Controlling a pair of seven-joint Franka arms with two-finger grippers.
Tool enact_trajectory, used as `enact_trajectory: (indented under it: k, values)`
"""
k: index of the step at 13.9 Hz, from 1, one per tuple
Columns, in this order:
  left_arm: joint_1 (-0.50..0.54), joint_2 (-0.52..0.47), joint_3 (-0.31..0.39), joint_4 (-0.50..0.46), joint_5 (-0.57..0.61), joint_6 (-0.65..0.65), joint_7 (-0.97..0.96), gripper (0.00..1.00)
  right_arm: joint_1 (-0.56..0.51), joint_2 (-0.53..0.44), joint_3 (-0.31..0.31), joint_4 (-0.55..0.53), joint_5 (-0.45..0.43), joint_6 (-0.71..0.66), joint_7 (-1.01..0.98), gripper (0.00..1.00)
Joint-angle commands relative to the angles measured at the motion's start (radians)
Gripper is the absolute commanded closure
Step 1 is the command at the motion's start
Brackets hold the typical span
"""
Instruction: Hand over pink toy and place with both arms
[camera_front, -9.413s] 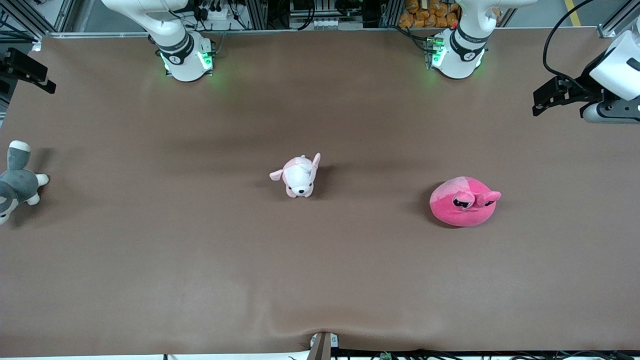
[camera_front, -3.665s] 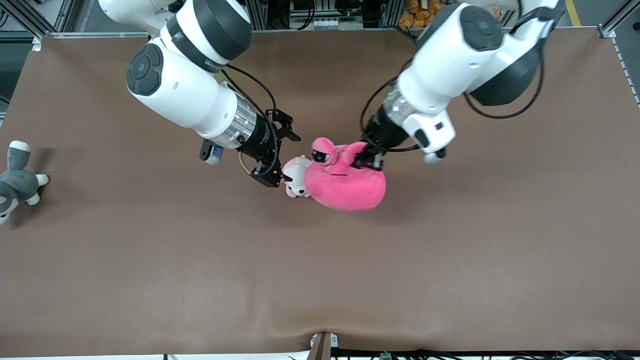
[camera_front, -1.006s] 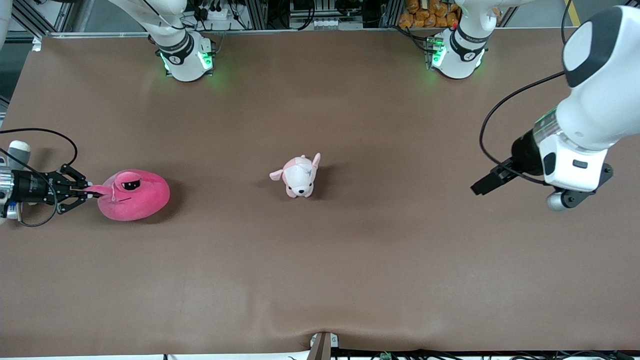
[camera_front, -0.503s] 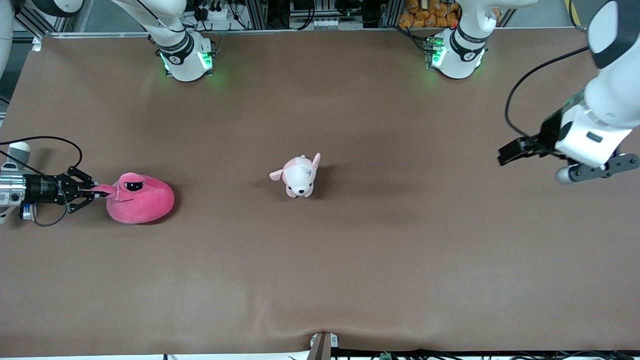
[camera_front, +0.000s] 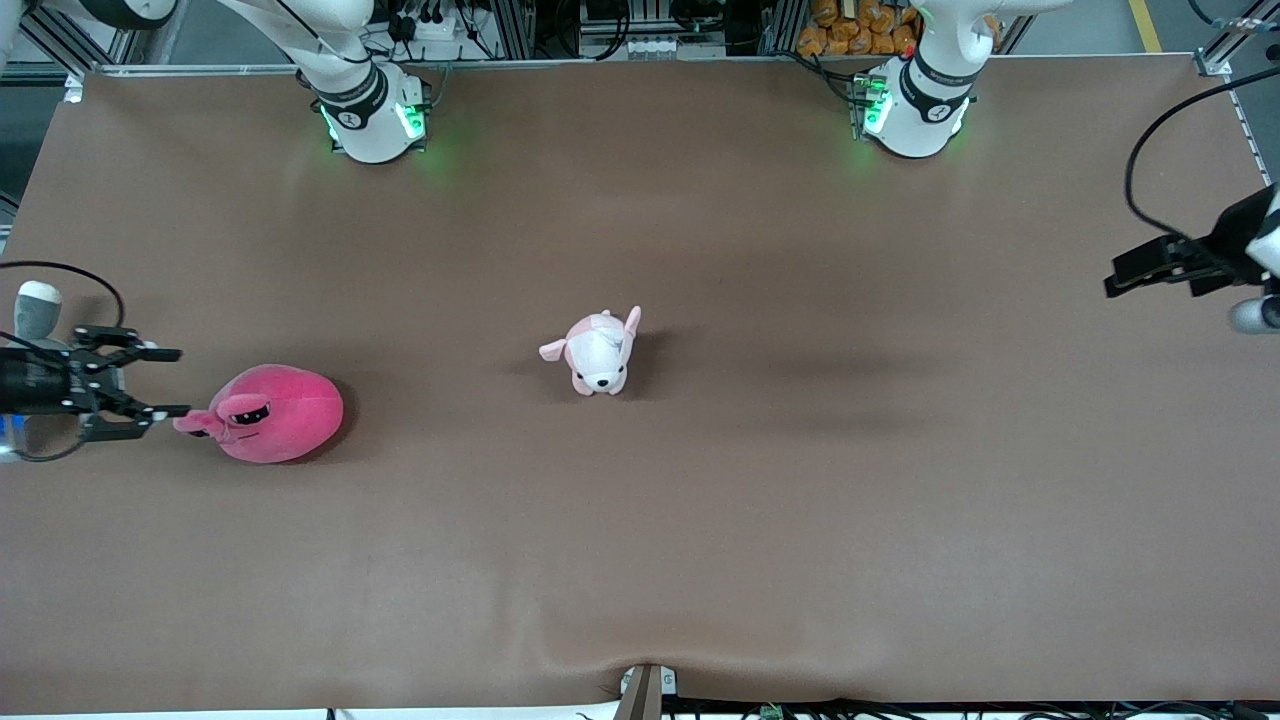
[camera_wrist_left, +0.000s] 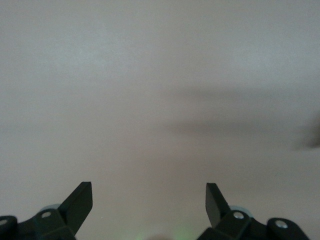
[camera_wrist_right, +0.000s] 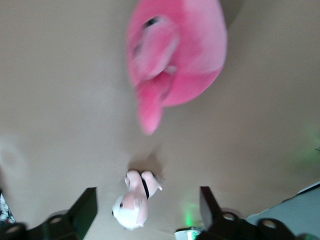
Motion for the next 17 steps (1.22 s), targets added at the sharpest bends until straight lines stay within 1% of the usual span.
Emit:
enact_trajectory:
  k: [1, 3, 4, 5, 6, 8, 9, 11, 12, 13, 16, 17]
  values:
    - [-0.008, -0.065, -0.012, -0.021, 0.005, -0.031, 0.013, 0.00, 0.055, -0.034, -0.004, 0.141, -0.004, -0.076, -0.001, 0.00]
    - [-0.013, -0.074, -0.026, -0.021, 0.006, -0.035, 0.013, 0.00, 0.099, -0.102, -0.004, 0.150, -0.010, -0.104, -0.003, 0.00]
    - [-0.013, -0.077, -0.029, -0.019, 0.007, -0.036, 0.007, 0.00, 0.127, -0.140, -0.004, 0.150, -0.039, -0.118, -0.004, 0.00]
    - [-0.015, -0.079, -0.037, -0.015, 0.007, -0.039, 0.010, 0.00, 0.163, -0.172, -0.002, 0.150, -0.091, -0.127, -0.009, 0.00]
    - [-0.010, -0.077, -0.051, -0.010, 0.007, -0.048, 0.007, 0.00, 0.205, -0.205, -0.004, 0.150, -0.161, -0.138, -0.050, 0.00]
    - [-0.004, -0.076, -0.048, -0.004, 0.005, -0.050, 0.013, 0.00, 0.260, -0.269, -0.004, 0.149, -0.304, -0.194, -0.252, 0.00]
    - [-0.005, -0.076, -0.046, -0.004, 0.005, -0.050, 0.004, 0.00, 0.265, -0.301, -0.001, 0.144, -0.372, -0.214, -0.408, 0.00]
    - [-0.007, -0.077, -0.049, -0.002, 0.008, -0.056, -0.001, 0.00, 0.260, -0.363, -0.005, 0.124, -0.461, -0.225, -0.676, 0.00]
    - [-0.007, -0.077, -0.051, -0.001, 0.016, -0.068, -0.002, 0.00, 0.259, -0.390, -0.005, 0.086, -0.514, -0.213, -0.754, 0.00]
    - [-0.007, -0.079, -0.054, -0.001, 0.029, -0.071, -0.002, 0.00, 0.254, -0.418, -0.007, 0.039, -0.544, -0.190, -0.797, 0.00]
    - [-0.010, -0.079, -0.057, 0.007, 0.066, -0.071, -0.004, 0.00, 0.242, -0.537, -0.007, -0.187, -0.552, -0.054, -0.833, 0.00]
    - [-0.011, -0.080, -0.057, 0.007, 0.066, -0.080, -0.005, 0.00, 0.243, -0.574, -0.005, -0.234, -0.556, -0.028, -0.842, 0.00]
